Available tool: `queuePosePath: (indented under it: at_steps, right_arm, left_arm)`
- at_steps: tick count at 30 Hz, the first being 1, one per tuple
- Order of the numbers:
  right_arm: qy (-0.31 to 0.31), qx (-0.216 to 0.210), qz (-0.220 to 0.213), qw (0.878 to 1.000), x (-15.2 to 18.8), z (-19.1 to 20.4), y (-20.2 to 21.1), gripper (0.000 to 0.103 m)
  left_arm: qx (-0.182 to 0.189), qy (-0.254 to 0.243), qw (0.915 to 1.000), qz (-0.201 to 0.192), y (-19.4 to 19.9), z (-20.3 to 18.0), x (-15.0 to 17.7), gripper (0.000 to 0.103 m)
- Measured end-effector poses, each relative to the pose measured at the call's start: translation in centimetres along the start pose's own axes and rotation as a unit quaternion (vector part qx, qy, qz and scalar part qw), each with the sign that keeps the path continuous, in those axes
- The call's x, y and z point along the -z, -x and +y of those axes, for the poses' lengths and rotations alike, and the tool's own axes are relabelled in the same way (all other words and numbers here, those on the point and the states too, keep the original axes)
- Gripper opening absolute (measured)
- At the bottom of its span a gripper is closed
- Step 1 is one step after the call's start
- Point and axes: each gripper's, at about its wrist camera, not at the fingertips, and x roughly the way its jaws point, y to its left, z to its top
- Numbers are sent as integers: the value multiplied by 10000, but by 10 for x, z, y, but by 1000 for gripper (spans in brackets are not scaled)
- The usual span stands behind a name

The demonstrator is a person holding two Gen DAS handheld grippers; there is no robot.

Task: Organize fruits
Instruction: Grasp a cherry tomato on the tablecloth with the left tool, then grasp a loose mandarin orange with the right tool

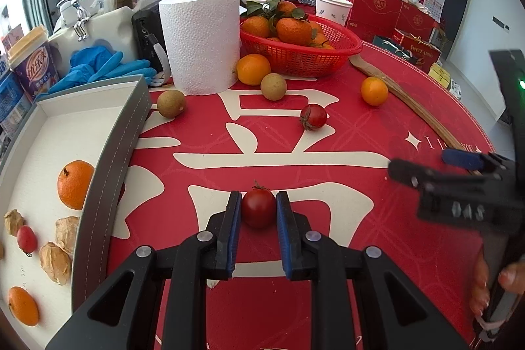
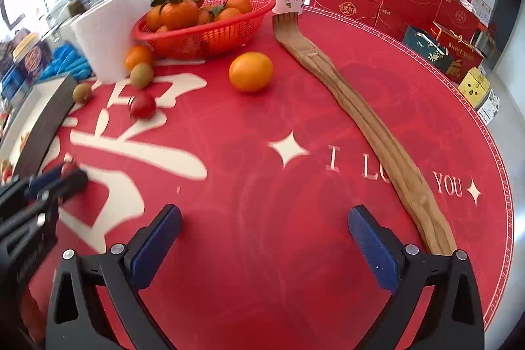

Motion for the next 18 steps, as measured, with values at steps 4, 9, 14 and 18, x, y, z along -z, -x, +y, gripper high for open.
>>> queuePosePath:
  at_steps: [4,9,14,18]
  right_arm:
    - [-518,-86,-209,9984,-35,-6,-19,102]
    - [-643,-13,-392,9972,-65,1,-36,86]
    - [-350,408,-534,9971,-70,15,-39,36]
    - [-658,31,-467,9967,-62,5,-30,36]
  left_arm:
    - [83,83,9999,25,1,4,0,23]
    - [14,18,10000,-5,1,2,0,23]
    - [53,-56,10000,-43,2,3,0,23]
    - [348,149,9993,-26,7,11,1,22]
